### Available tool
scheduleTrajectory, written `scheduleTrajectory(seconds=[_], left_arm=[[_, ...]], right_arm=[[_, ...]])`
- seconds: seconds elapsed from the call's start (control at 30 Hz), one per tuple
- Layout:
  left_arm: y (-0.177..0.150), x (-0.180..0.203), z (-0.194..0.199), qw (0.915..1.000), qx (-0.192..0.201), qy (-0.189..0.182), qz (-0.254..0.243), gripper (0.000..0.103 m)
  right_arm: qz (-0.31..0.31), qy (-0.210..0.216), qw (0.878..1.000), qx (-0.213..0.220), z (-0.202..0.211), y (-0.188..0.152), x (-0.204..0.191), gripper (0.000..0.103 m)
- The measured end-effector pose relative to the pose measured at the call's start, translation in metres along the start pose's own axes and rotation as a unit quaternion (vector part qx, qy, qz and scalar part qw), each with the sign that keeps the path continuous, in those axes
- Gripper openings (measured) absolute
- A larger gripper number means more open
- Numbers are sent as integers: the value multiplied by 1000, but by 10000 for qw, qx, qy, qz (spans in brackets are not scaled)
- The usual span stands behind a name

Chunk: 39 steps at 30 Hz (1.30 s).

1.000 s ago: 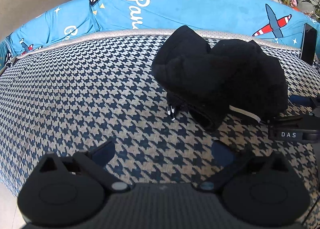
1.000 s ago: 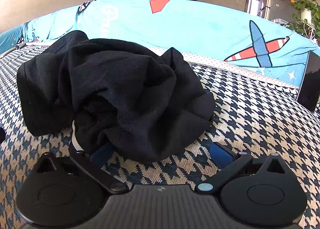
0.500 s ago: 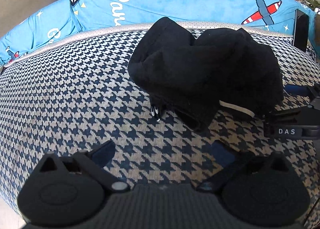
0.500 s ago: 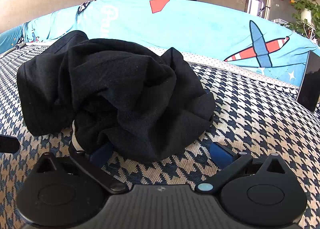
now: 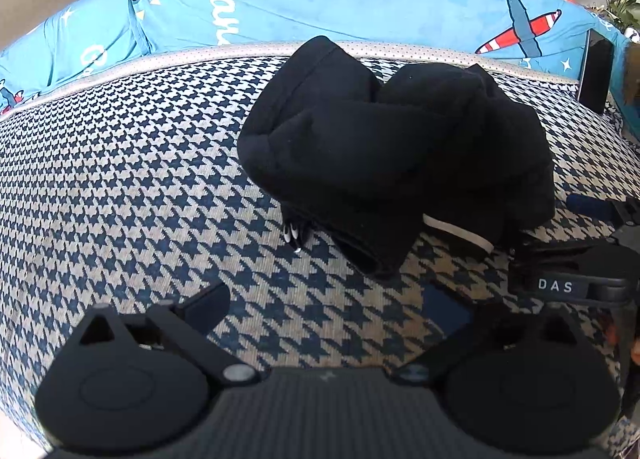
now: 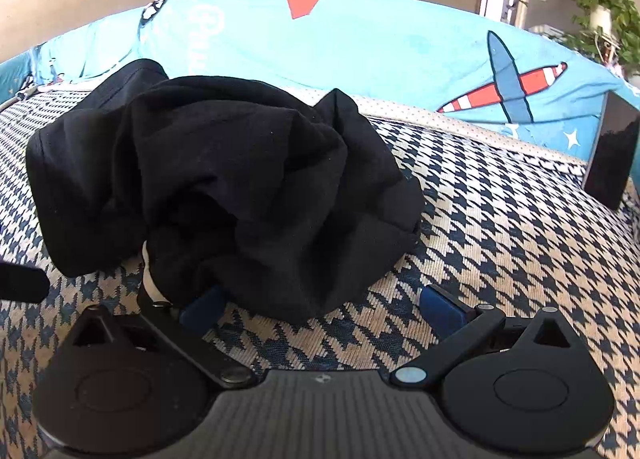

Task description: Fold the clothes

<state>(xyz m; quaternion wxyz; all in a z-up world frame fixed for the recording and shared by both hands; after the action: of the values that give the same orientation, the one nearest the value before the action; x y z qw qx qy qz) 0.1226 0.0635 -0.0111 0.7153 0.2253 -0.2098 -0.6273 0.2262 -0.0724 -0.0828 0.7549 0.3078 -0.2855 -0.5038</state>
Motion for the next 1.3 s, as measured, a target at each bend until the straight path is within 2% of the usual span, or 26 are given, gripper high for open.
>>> scheduleTrajectory(seconds=[0.13,0.5,0.63,0.77,0.97,1.17,1.3], left_arm=[[0,2,1,10000,36,27,-47,103],[-1,-5,7,9992,4,-4,399,103],[0,0,6,9992,-2,179,363,103],[0,8,8,9993,-7,185,335,103],[-4,20,7,9994,-111,151,293,103],[-4,27,7,9995,-118,167,254,103],[4,18,12,9989,102,302,330,103]], right_arm=[[-294,-350,9982,-379,11,-1,-7,103],[-702,-495,9882,-1265,35,-3,-6,103],[-723,-642,9874,-1254,52,3,-5,103],[-929,-551,9866,-1224,69,9,-2,103],[-1049,-665,9877,-946,87,18,12,103],[-1551,-392,9809,-1110,84,14,25,103],[-1705,-348,9790,-1061,79,18,32,103]])
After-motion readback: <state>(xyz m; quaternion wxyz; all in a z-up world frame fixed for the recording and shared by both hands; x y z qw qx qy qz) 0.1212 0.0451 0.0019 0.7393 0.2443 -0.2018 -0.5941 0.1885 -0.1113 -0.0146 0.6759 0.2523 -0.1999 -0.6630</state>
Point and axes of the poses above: each gripper's, at about its wrist camera, not at the fingertips, and z roughly against the way its jaws point, x to its right, y to its top, the point moved 3 cm from there along -z, roughly the way its jaws point, and after that the axes turned 2 degrees about -y, right-handed, at the moved point
